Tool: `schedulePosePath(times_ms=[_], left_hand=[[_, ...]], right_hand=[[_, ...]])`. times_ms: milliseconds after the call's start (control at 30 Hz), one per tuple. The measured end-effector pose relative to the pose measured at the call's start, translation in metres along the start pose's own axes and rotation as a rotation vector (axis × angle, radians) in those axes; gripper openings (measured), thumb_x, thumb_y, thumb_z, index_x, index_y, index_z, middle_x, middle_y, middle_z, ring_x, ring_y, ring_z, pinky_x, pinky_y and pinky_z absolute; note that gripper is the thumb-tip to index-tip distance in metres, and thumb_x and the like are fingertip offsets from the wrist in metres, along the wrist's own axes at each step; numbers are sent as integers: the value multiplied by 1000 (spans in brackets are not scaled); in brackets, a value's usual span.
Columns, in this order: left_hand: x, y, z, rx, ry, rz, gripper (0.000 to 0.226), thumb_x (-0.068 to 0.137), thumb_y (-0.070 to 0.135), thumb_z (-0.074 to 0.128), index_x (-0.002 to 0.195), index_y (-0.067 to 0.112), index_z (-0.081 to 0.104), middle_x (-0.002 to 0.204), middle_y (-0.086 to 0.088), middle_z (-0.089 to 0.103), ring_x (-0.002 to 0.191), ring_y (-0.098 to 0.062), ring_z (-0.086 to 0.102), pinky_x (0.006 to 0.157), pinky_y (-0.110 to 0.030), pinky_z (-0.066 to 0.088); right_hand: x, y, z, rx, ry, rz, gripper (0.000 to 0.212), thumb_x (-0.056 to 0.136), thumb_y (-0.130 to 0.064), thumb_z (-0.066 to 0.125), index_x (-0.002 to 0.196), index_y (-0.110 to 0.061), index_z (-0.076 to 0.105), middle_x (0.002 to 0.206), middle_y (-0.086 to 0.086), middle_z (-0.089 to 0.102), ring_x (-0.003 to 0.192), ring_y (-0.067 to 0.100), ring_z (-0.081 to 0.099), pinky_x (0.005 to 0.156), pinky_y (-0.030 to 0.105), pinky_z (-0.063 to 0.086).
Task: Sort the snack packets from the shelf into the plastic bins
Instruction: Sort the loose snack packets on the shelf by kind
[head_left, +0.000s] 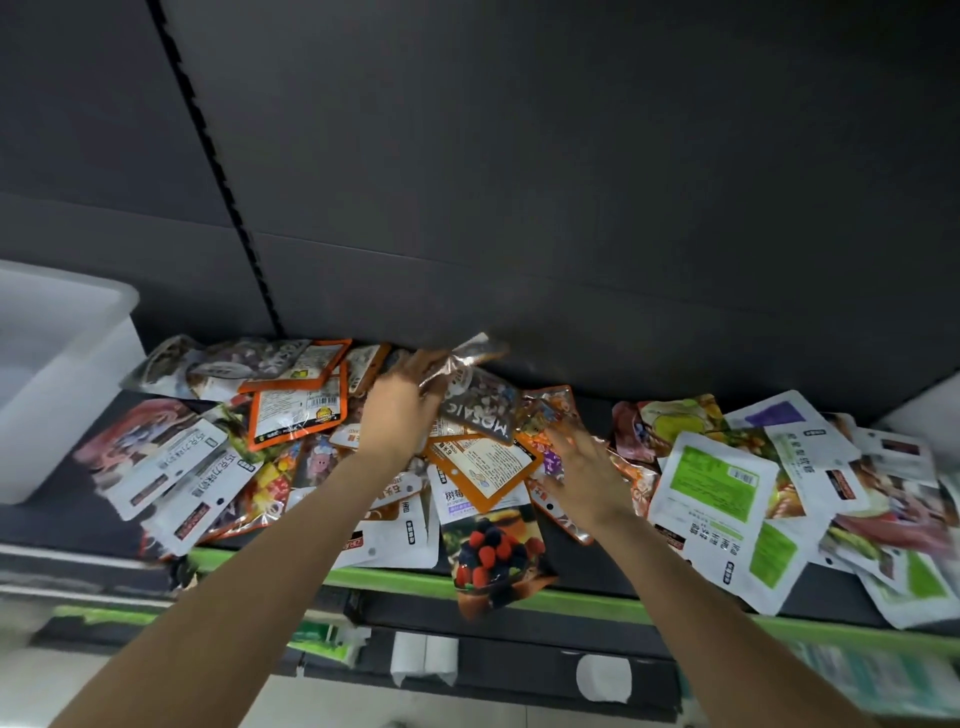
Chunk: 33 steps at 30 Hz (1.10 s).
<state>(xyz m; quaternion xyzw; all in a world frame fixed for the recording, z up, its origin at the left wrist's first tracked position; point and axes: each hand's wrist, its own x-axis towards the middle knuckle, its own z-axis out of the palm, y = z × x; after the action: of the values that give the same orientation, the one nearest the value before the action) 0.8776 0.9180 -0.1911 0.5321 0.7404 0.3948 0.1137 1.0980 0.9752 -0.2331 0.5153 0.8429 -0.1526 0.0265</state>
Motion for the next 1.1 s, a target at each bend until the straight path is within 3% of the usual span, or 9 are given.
schedulePosePath(times_ms=[67,133,300,367,467,567,867,967,1100], left_hand=[[1,-9,-2,248,-62,89,35,94,18,53,128,22,53,114,-6,64,90,-25,64,91,-42,50],[2,-21,-7,463,-136,90,36,96,18,50,130,29,50,121,-2,61,112,-23,57,109,-44,33],[-4,-58,-23,723,-174,-96,52,93,16,55,141,25,38,146,-4,40,139,-24,30,116,-46,15],[-8,-57,-25,751,-158,-74,52,95,20,50,144,21,32,149,-6,34,142,-25,23,117,-45,12],[-7,-45,-18,716,-289,162,58,96,40,45,148,24,23,156,-4,20,146,-23,11,118,-41,1],[1,-51,-13,680,-471,116,81,85,66,45,151,31,11,159,2,-1,146,-23,-8,118,-45,-7],[11,-97,-39,665,-502,-89,98,75,67,60,150,35,6,159,8,-7,146,-20,-10,118,-47,-2],[12,-99,-38,630,-504,-113,98,75,64,63,150,35,6,159,8,-9,146,-20,-12,118,-47,-4],[12,-100,-35,590,-484,-127,100,74,64,64,150,34,7,159,8,-9,146,-21,-12,117,-46,-5]], right_hand=[[4,-10,-1,42,-22,-19,62,96,-36,48,150,-22,21,154,3,23,142,22,23,115,38,25],[8,-17,-1,68,-63,-33,62,97,-41,45,150,-21,20,155,1,23,142,21,25,114,41,27],[7,-27,6,96,-123,-35,71,94,-50,46,151,-26,13,157,-2,19,142,20,23,113,43,29],[8,-32,7,107,-117,-32,76,92,-52,48,152,-28,8,159,-3,9,145,20,13,115,44,26],[14,-44,6,61,-135,-81,87,88,-57,52,152,-27,1,160,-3,-6,147,19,0,118,41,13],[20,-51,6,20,-185,-75,94,85,-60,52,151,-25,-6,159,-1,-12,147,20,-2,118,39,8],[36,-47,6,131,-171,63,87,86,-49,61,152,-20,12,155,8,26,142,27,26,115,40,26],[43,-51,2,154,-31,73,62,89,-40,61,139,-15,33,136,11,48,122,28,50,97,34,45],[54,-66,0,137,-35,48,60,95,-27,55,146,-25,23,133,10,51,111,27,58,86,36,52]])
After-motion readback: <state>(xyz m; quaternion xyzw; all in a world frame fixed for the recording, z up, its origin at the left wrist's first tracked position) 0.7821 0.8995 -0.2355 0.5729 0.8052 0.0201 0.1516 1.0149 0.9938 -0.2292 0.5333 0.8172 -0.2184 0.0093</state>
